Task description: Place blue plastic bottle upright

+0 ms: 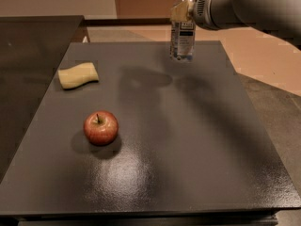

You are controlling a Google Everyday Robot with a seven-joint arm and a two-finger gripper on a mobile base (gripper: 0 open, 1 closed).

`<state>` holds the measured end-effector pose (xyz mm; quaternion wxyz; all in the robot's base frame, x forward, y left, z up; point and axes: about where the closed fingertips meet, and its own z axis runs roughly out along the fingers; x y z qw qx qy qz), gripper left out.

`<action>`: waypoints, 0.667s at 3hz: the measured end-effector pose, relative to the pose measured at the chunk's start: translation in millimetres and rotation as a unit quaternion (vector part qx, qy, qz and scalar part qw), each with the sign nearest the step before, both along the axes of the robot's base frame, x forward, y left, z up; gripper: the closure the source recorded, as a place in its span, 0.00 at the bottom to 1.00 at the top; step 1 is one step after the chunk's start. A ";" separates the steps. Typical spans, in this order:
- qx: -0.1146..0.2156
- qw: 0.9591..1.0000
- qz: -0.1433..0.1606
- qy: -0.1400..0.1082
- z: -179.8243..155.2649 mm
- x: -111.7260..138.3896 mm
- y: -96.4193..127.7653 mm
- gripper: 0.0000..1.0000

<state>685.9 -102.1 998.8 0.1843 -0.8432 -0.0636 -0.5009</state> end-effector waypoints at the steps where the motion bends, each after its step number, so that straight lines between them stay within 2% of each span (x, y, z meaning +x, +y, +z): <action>1: -0.023 0.998 0.028 -0.057 -7.6 2.2 2.2 1.00; 2: -0.031 0.993 0.037 -0.108 -10.3 4.9 7.6 1.00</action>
Offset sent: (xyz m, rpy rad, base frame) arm 0.0075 0.0096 -0.0182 -0.0653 -0.3355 0.0811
